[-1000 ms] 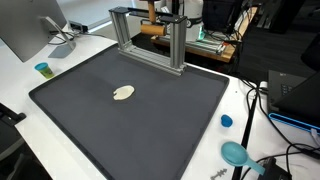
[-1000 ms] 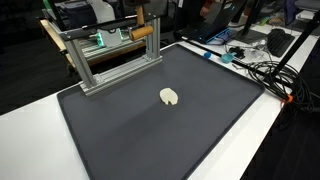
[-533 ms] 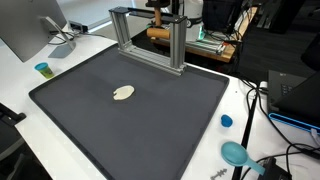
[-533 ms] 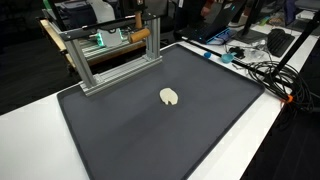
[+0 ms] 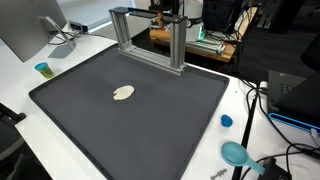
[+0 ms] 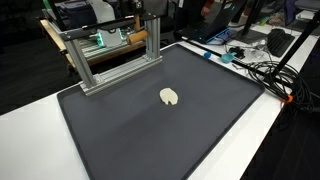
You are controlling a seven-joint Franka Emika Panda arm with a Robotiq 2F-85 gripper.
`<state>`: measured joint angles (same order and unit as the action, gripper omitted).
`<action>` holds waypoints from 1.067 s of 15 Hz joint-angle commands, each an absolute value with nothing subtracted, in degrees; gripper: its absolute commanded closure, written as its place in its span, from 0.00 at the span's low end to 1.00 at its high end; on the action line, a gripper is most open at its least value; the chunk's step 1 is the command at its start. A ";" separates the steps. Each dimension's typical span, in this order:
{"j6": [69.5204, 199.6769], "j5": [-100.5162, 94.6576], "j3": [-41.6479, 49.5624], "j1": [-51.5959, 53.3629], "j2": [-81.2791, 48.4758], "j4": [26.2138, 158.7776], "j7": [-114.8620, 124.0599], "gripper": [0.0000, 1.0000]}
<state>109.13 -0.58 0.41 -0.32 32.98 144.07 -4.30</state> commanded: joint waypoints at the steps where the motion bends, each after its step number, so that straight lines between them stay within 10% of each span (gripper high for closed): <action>1: 108.63 -1.39 -0.66 0.01 34.80 144.93 -2.38 0.79; 14: 107.76 -0.12 -3.49 1.52 33.94 145.11 4.29 0.77; 16: 107.49 -0.03 -3.46 1.73 33.85 144.96 3.85 0.42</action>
<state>109.14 -2.79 -2.72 -0.42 32.98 144.66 2.50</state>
